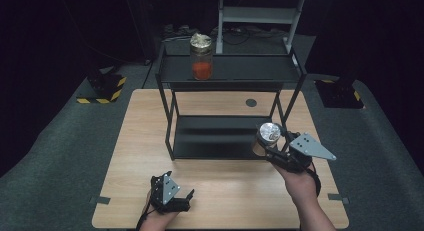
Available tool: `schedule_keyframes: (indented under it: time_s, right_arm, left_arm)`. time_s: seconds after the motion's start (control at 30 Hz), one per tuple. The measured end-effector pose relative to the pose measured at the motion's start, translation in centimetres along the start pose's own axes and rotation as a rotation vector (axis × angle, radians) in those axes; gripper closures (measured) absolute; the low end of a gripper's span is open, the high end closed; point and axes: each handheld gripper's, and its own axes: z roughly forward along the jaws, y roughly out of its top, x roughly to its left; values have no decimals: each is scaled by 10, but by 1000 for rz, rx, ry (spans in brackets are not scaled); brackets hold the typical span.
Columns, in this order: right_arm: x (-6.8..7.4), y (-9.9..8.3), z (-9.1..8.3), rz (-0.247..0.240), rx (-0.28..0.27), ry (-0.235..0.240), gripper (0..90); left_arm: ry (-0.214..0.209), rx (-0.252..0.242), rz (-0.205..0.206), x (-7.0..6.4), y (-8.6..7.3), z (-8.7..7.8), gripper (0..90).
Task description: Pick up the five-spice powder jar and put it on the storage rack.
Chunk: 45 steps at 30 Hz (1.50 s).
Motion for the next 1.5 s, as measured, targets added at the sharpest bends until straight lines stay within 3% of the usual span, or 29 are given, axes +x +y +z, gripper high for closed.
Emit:
schedule_keyframes:
  time_s: [0.67,1.5]
  right_arm:
    - [-4,50,-1,-35,-74,-14,341]
    - [3,95,8,-72,-159,-46,341]
  left_arm:
    - [-6,-8,-6,2,-2,-1,6]
    - [-9,-22,-12,3,-4,-2,6]
